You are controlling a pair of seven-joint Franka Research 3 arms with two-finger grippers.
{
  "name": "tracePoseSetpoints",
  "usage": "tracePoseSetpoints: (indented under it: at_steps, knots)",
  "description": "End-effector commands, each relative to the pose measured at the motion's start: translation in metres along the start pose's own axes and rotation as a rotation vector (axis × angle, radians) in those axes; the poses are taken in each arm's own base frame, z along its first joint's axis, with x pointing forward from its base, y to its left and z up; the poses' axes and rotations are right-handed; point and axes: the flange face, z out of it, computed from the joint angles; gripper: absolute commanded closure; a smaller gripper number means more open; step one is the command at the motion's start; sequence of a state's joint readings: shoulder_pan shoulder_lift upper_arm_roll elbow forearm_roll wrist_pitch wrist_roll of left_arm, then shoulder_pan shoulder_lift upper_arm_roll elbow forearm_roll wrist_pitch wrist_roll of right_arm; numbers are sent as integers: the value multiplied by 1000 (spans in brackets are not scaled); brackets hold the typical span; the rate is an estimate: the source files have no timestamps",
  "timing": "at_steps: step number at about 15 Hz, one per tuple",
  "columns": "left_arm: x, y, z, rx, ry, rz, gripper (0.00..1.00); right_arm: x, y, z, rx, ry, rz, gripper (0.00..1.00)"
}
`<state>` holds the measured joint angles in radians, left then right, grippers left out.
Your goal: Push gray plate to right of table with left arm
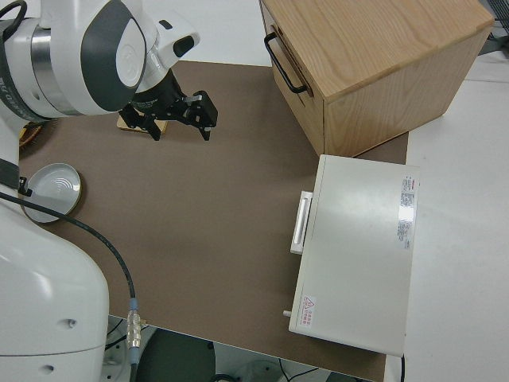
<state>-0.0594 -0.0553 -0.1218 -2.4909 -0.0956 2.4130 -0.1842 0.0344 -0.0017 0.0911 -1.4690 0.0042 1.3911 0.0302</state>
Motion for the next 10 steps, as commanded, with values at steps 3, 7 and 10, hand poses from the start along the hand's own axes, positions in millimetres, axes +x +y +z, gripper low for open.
tracePoseSetpoints:
  at_steps: [3,7,10]
  knots:
    - [-21,60,19,2,-13,3,1000,-4,2,-3,7,-4,3,17]
    - [-28,97,25,-43,-33,20,1000,-4,2,-3,7,-5,2,17]
    - [-31,123,31,-70,-37,23,1000,-4,2,-3,7,-5,2,17]
